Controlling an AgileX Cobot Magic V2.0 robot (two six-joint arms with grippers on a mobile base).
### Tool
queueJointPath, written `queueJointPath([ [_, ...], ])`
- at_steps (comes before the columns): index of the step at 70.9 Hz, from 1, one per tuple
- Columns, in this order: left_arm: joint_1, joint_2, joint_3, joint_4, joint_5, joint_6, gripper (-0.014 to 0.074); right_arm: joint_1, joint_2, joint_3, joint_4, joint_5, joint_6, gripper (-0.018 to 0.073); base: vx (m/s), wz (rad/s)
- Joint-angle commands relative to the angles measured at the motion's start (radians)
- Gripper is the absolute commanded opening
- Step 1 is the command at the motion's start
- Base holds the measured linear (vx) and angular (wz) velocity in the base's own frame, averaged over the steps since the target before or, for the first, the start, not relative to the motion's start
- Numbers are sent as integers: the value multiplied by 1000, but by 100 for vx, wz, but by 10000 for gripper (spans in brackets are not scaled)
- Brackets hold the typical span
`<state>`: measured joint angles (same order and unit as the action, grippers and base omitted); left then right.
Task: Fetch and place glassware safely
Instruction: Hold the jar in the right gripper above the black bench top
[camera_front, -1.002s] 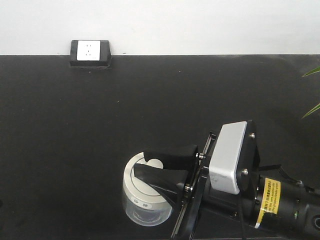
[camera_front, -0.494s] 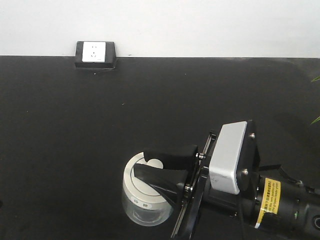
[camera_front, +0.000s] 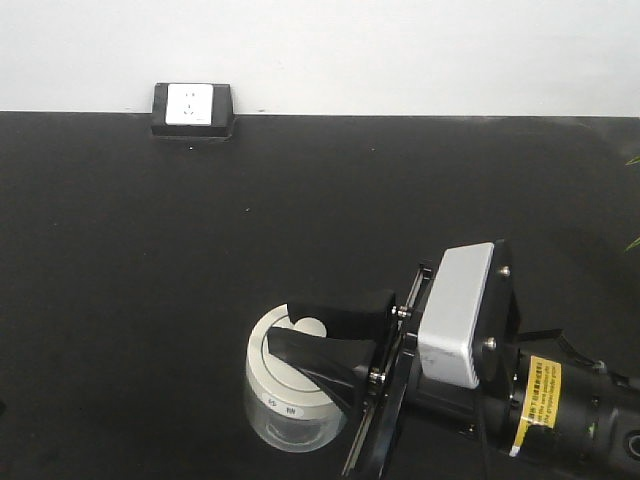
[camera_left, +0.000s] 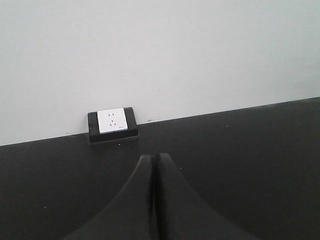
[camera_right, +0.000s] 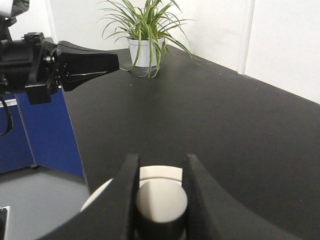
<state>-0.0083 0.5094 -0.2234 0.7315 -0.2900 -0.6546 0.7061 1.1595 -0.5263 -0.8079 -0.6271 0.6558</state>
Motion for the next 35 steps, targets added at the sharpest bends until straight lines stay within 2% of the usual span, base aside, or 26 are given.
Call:
queueJointPath([
  [1, -7, 4, -27, -19, -55, -10, -7, -2, -26, -31, 36, -89, -5, -3, 0, 0],
  [35, -7, 4, -27, -19, -55, -10, -7, -2, -26, -31, 36, -89, -5, -3, 0, 0],
])
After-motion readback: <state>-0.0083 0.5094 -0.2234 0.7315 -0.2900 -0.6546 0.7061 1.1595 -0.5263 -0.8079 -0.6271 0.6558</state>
